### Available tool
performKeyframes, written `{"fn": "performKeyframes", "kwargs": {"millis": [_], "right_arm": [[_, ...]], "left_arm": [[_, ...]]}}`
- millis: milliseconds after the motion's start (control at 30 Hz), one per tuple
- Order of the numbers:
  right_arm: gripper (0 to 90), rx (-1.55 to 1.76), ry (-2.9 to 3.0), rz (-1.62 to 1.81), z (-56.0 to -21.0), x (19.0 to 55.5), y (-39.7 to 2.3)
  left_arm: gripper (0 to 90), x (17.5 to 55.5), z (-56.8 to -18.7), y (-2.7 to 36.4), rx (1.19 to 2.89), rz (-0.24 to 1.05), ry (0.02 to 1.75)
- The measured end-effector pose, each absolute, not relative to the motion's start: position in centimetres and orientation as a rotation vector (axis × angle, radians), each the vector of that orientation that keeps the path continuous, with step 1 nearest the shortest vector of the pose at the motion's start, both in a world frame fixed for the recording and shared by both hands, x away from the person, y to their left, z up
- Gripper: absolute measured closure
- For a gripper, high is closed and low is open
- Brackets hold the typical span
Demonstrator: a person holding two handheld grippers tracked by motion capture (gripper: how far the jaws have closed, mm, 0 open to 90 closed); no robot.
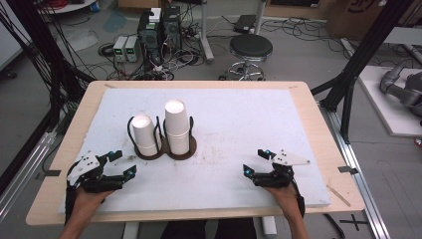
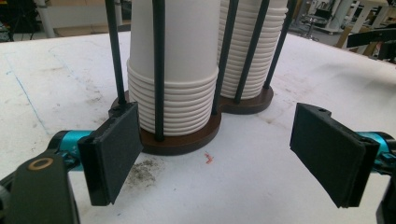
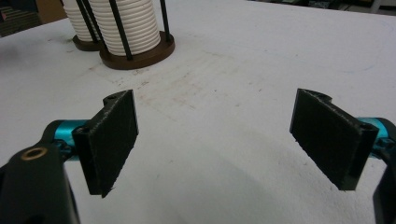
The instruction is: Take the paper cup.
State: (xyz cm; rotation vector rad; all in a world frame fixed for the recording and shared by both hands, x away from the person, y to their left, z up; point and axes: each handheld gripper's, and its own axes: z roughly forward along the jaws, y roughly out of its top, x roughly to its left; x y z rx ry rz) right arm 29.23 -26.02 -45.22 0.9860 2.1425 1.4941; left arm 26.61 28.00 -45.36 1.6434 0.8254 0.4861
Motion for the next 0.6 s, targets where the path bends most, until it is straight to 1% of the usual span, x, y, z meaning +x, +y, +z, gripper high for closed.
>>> {"fn": "performKeyframes", "kwargs": {"millis": [467, 533, 600], "right_arm": [[15.7, 0.994, 2.145, 1.503, -45.24, 29.33, -26.11], [15.7, 1.001, 2.144, 1.503, -45.22, 29.27, -26.10], [15.7, 0.995, 2.144, 1.503, -45.24, 29.34, -26.11]], "left_arm": [[16.7, 26.67, -45.31, 28.04, 1.644, 0.468, 0.816], [16.3, 26.67, -45.11, 28.10, 1.675, 0.491, 0.809], [16.3, 26.68, -44.56, 28.37, 1.663, 0.497, 0.795]]}}
